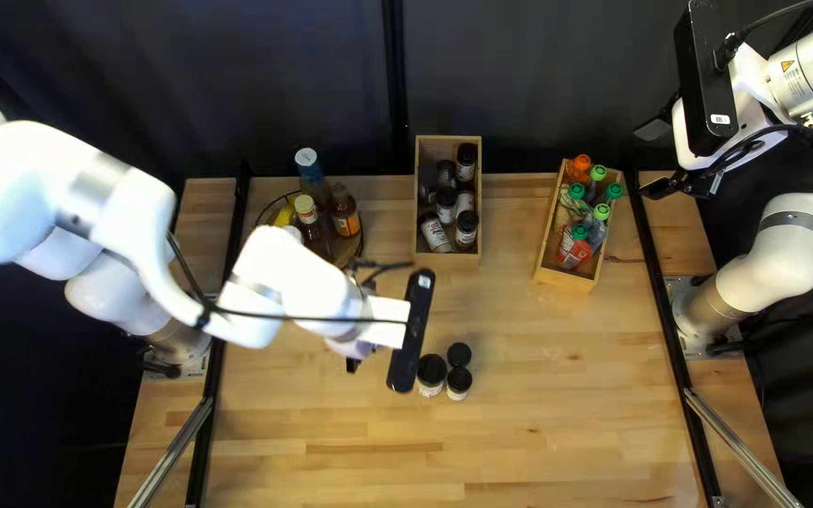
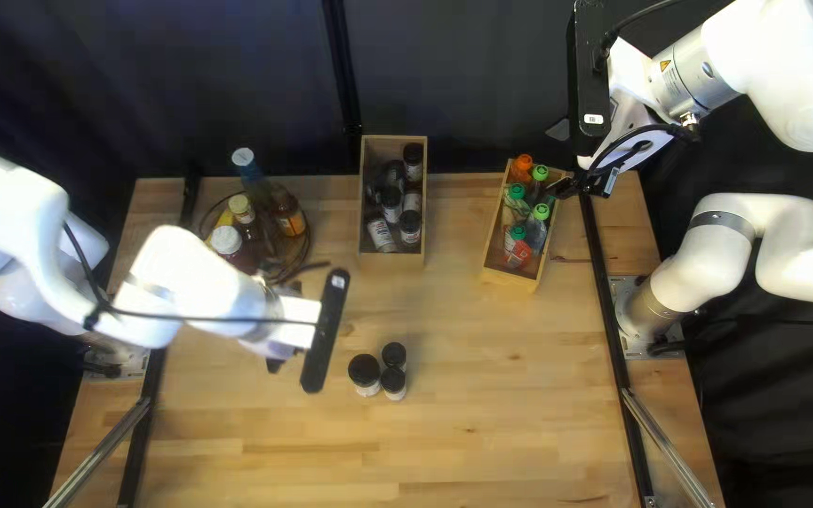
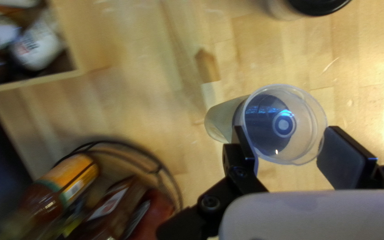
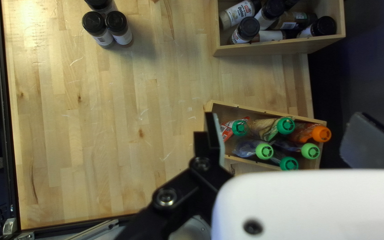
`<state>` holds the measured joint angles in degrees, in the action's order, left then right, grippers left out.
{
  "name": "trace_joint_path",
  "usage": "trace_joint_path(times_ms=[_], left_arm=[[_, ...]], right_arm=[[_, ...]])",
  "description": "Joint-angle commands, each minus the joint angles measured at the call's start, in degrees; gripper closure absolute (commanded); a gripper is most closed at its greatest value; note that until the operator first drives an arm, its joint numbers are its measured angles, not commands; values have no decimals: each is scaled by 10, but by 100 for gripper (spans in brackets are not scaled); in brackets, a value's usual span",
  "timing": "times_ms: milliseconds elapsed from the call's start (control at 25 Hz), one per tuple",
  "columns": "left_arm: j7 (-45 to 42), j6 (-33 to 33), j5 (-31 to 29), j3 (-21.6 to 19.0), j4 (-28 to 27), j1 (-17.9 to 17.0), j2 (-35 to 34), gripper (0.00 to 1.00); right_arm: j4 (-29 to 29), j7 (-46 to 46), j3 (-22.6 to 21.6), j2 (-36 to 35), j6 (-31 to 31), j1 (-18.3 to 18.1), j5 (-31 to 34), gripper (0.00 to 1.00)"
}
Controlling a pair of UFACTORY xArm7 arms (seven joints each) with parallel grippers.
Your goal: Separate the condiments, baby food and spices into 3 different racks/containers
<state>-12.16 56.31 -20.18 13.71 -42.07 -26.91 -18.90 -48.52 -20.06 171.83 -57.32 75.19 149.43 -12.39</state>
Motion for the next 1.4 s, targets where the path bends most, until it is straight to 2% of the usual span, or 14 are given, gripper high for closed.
trace_joint_path(times_ms=[40, 400, 600, 800, 1000, 1040, 1080, 1120, 1160, 1400], left_arm=[[-3, 0, -9, 6, 32, 13, -44, 100], [4, 4, -52, 50, 114, 82, -156, 100], [10, -17, -71, 76, 135, 110, -169, 100], [12, -39, -76, 93, 140, 118, -158, 100], [3, -29, -66, 81, 126, 108, -149, 100], [1, -26, -63, 79, 121, 104, -145, 96], [0, -24, -61, 77, 117, 102, -142, 75], [-1, -22, -56, 74, 111, 97, -136, 25], [0, -21, -50, 72, 99, 89, -121, 0], [47, -16, -18, 84, 54, 56, -67, 0]], right_arm=[[0, 0, 0, 0, 0, 0, 0, 0], [0, 0, 0, 0, 0, 0, 0, 0], [0, 0, 0, 0, 0, 0, 0, 0], [0, 0, 0, 0, 0, 0, 0, 0], [0, 0, 0, 0, 0, 0, 0, 0], [0, 0, 0, 0, 0, 0, 0, 0], [0, 0, 0, 0, 0, 0, 0, 0], [0, 0, 0, 0, 0, 0, 0, 0], [0, 0, 0, 0, 0, 0, 0, 0], [0, 0, 0, 0, 0, 0, 0, 0]])
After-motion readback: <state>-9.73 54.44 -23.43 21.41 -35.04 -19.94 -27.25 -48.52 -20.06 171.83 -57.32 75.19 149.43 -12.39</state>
